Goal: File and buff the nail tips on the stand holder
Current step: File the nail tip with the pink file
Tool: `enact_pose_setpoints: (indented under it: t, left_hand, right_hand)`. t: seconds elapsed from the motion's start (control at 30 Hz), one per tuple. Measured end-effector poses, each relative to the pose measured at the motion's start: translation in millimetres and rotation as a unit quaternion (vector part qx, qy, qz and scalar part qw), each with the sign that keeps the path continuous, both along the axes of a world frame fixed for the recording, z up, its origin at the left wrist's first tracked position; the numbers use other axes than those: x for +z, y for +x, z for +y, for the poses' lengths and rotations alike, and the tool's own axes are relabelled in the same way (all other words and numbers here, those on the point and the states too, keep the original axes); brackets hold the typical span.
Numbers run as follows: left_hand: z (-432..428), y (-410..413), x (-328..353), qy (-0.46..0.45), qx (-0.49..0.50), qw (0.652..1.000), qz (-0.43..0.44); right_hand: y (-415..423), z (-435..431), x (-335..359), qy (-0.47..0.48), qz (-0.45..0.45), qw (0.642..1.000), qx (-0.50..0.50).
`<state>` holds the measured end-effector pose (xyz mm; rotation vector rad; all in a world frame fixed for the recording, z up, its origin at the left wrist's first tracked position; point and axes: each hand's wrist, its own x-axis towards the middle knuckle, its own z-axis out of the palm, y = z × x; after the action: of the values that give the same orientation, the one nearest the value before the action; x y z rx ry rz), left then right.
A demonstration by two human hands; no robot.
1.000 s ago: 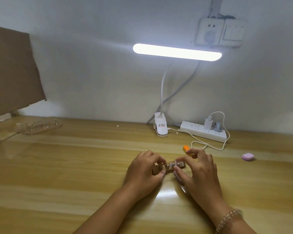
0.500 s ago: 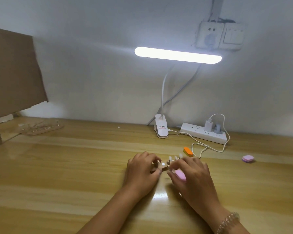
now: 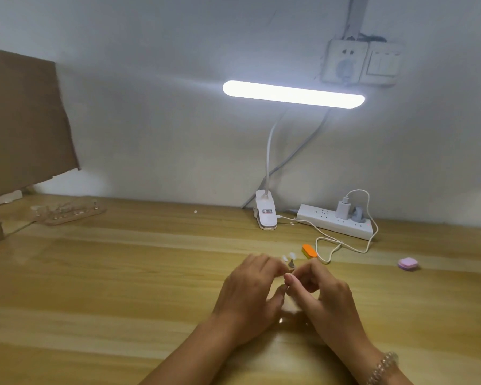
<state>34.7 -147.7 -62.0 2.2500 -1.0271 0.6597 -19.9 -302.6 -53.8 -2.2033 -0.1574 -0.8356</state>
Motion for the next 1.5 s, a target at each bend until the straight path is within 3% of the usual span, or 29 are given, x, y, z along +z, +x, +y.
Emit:
enact_pose_setpoints:
  t: [0.3, 0.43, 0.6, 0.9, 1.23, 1.5]
  left_hand:
    - [2.3, 6.0, -1.3, -0.054, -0.066, 0.979, 0.186]
    - [3.4, 10.7, -1.1, -0.085, -0.063, 0.968, 0.229]
    - [4.2, 13.0, 1.2, -0.088, -0.063, 0.955, 0.278]
    - [5.7, 17.2, -2.7, -0.042, -0.042, 0.957, 0.285]
    - [6.4, 17.8, -2.9, -0.045, -0.038, 0.958, 0.281]
    - [6.6, 17.6, -3.9, -0.024, -0.035, 0.962, 0.270]
  right_hand:
    - [-0.5, -1.4, 0.7, -0.015, 0.034, 0.999, 0.008]
    - [-1.2, -6.5, 0.1, -0.106, 0.053, 0.992, -0.042]
    - [-5.0, -11.1, -5.1, -0.209, 0.171, 0.959, -0.088]
    - [-3.4, -13.5, -2.1, -0.073, 0.081, 0.993, -0.047]
    - [-5.3, -7.3, -2.3, -0.060, 0.062, 0.996, 0.039]
    - [-1.3, -9.1, -7.0, -0.021, 0.068, 0.997, 0.014]
